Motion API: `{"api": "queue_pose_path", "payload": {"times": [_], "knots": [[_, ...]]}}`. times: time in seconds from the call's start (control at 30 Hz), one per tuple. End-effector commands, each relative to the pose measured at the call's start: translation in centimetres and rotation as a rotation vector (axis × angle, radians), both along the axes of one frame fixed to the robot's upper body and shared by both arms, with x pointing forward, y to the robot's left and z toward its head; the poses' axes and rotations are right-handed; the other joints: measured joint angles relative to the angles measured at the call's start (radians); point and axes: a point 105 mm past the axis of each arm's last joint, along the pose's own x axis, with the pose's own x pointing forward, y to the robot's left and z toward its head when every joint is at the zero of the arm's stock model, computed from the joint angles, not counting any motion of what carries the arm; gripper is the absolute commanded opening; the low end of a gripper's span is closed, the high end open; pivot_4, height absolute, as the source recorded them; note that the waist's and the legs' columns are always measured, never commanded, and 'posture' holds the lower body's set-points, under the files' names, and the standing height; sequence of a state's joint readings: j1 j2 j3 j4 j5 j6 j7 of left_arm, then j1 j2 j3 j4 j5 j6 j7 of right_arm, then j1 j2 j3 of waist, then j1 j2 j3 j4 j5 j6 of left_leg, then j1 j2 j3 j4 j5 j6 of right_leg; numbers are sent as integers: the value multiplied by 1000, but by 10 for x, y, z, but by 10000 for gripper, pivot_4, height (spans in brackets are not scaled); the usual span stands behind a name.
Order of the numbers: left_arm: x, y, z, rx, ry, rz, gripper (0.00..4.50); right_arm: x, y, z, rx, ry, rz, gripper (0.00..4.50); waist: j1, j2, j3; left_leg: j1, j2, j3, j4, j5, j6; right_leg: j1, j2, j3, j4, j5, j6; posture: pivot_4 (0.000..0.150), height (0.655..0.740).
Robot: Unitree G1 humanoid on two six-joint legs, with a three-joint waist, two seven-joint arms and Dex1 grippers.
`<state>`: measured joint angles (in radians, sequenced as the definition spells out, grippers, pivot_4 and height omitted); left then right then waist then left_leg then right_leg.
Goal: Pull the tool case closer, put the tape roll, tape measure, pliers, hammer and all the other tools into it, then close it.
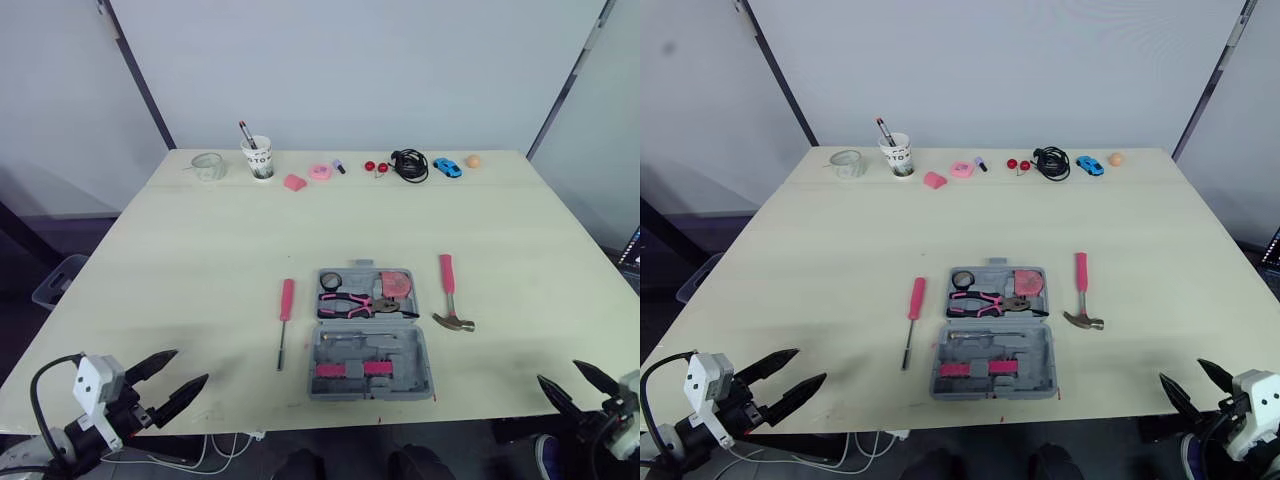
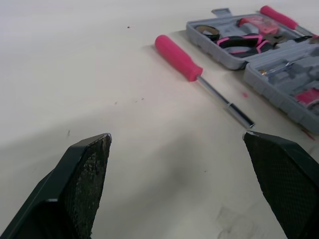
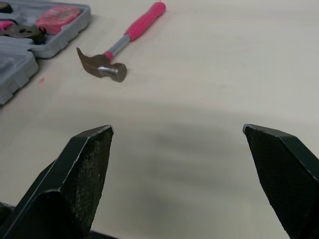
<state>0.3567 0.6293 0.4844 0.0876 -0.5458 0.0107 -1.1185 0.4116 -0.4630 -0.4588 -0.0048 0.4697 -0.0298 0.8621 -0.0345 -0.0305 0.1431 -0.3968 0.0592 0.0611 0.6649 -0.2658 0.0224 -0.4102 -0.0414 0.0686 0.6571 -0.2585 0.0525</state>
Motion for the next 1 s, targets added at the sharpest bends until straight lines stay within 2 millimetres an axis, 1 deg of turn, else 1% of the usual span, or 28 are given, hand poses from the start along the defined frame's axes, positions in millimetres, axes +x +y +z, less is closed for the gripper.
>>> {"api": "queue_pose_path", "payload": {"times": [0.03, 0.07, 0.13, 0.2, 0.3, 0.4, 0.5, 0.6, 0.7, 0.77, 0.83, 0.93, 1.0], "knots": [[10, -11, 16, 10, -56, -69, 45000, 18, 12, 19, -44, -65, 27, 43862, 0, 0, 0, 0, 0, 0, 0, 0, 0, 0, 0, 0, 0, 0, 0, 1500, 7400], [12, -14, 18, 9, -63, -85, 45000, 23, 13, 21, -55, -69, 19, 43862, 0, 0, 0, 0, 0, 0, 0, 0, 0, 0, 0, 0, 0, 0, 0, 1500, 7400], [14, -31, 24, 52, -75, -210, 45000, 41, 29, 29, -42, -85, 24, 43862, 0, -1, 0, 0, 0, 0, 0, 0, 0, 0, 0, 0, 0, 0, 0, 1500, 7400], [15, -42, 28, 74, -83, -294, 45000, 53, 41, 34, -31, -83, 29, 43862, -2, 1, 0, 0, 0, 0, 0, 0, 0, 0, 1, 0, 1, 0, 0, 1500, 7400], [22, -55, 39, 71, -110, -355, 45000, 71, 54, 41, -22, -67, -1, 43862, 0, 2, -1, 0, -1, 0, 0, 0, 0, 0, 0, 0, 1, 0, 0, 1500, 7400], [27, -68, 49, 78, -143, -414, 45000, 85, 66, 44, -54, -40, -6, 43862, 2, 2, -1, -1, -2, 0, -1, 0, 0, 0, 1, -1, 0, 0, 0, 1500, 7400], [31, -81, 61, 75, -169, -480, 45000, 101, 75, 49, -48, -29, -48, 43862, 2, 2, -1, -1, -3, 0, 0, 0, 0, 0, 2, -1, 0, 0, 0, 1500, 7400], [32, -88, 66, 74, -176, -511, 45000, 108, 79, 51, -51, -21, -70, 43862, 0, 2, -1, -1, -4, 1, 0, 0, 0, 0, 2, 0, 0, 0, 0, 1500, 7400], [34, -104, 80, 50, -198, -576, 45000, 124, 88, 48, -64, -6, -101, 43862, -1, 1, -1, -1, -3, 2, 0, 0, 0, 0, 4, 0, 0, 0, 0, 1500, 7400], [34, -110, 87, 20, -192, -594, 45000, 132, 87, 43, -76, 8, -143, 43862, -3, 1, -1, -1, -3, 2, 0, 0, 0, 0, 4, -1, 1, 0, 0, 1500, 7400], [31, -117, 94, 19, -190, -636, 45000, 140, 90, 40, -56, 22, -175, 43862, -4, 2, -1, -1, -3, 3, 0, 0, 0, 0, 5, 0, 1, 0, 0, 1500, 7400], [30, -124, 103, 28, -196, -671, 45000, 145, 97, 37, -24, 36, -191, 43862, -4, 2, 0, -2, -3, 3, 0, 0, 0, 0, 6, 0, 1, 0, 0, 1500, 7400], [29, -130, 111, 23, -205, -697, 45000, 146, 103, 31, -11, 59, -197, 43862, -4, 2, 0, -2, -3, 3, 0, 0, 0, 0, 6, 0, 1, 0, 0, 1500, 7400]]}}
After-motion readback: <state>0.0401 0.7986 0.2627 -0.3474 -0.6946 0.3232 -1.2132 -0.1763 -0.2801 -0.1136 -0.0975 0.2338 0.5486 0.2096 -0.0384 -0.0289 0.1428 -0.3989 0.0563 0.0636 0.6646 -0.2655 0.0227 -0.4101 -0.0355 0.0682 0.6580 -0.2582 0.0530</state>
